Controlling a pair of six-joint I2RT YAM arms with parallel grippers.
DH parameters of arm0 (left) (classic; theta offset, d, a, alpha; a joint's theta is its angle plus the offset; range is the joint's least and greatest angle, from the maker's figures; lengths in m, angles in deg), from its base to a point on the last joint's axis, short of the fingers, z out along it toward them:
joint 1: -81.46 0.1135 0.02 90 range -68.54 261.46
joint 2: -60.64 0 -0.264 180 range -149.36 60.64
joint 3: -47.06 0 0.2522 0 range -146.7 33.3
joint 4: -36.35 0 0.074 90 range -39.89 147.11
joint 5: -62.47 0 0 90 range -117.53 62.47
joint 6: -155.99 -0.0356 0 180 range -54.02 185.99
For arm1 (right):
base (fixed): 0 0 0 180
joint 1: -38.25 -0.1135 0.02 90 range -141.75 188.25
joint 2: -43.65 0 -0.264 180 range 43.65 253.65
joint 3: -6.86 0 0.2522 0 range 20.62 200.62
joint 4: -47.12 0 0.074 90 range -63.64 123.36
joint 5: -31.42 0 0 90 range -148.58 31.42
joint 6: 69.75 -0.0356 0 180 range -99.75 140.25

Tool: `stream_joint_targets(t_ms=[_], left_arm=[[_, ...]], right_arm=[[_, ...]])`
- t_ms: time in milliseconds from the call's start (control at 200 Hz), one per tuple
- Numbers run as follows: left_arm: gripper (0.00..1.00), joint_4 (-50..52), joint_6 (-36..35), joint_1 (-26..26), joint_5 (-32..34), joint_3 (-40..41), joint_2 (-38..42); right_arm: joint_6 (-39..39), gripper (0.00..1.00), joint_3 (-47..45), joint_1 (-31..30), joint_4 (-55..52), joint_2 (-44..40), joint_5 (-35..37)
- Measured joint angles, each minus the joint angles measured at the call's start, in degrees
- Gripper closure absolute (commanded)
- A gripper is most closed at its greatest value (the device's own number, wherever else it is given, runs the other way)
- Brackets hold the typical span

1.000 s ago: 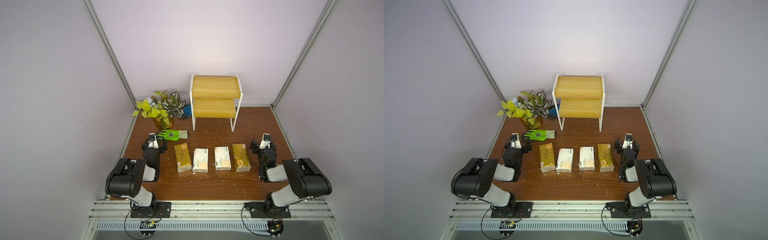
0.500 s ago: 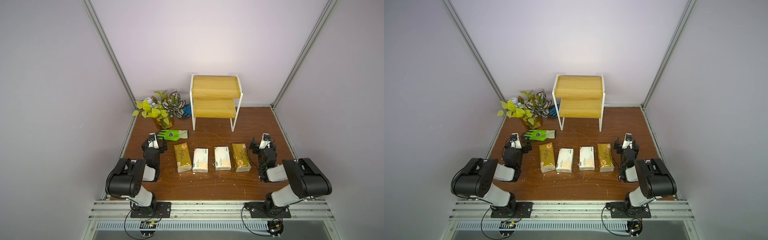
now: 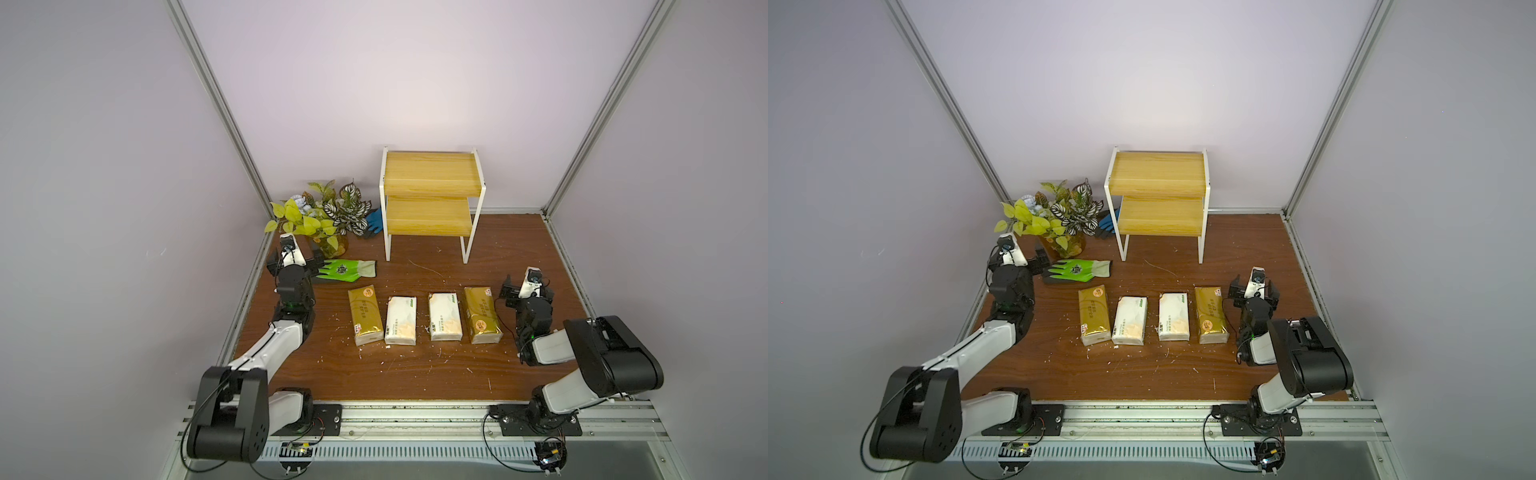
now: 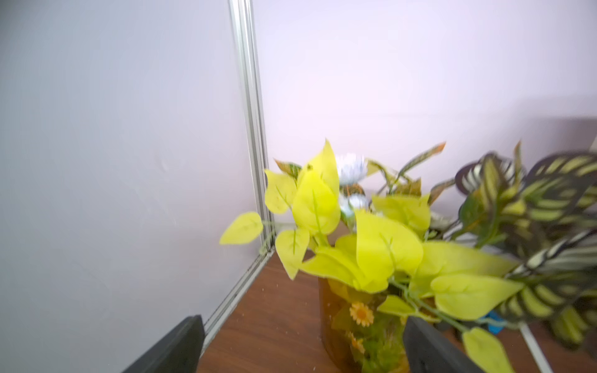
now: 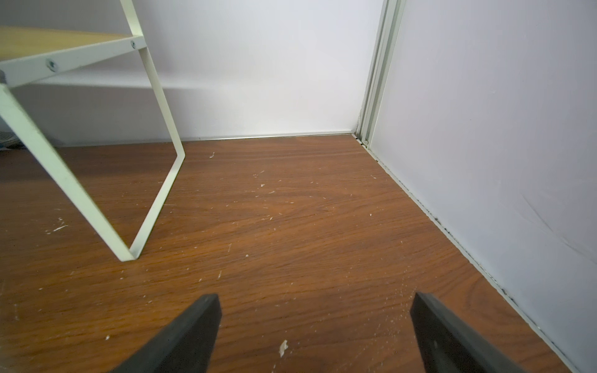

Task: Place the tissue boxes on the shelf by color
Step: Pick up the box of tissues from the center of the board.

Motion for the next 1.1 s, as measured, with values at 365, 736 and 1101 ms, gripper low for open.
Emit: stream_joint_targets(t_ms=[365,736,1101], left_arm=[[0.00,15.63,9.94,-2.60,-5.64,2.80,11.54],[0.00,25.92,17.00,-3.72,-4.35,-5.38,2.43],[0.00,30.38,18.60,-15.69,0.42,-6.40,-3.98]], right_arm=[[0.20,0.00,3.78,-1.29,-14.01,-8.22,2.45],[-15.72,0.08,29.42,-15.96,-53.59,-25.90,2.49],[-35.45,0.04,30.77,-36.52,-87.89,-23.52,4.37]])
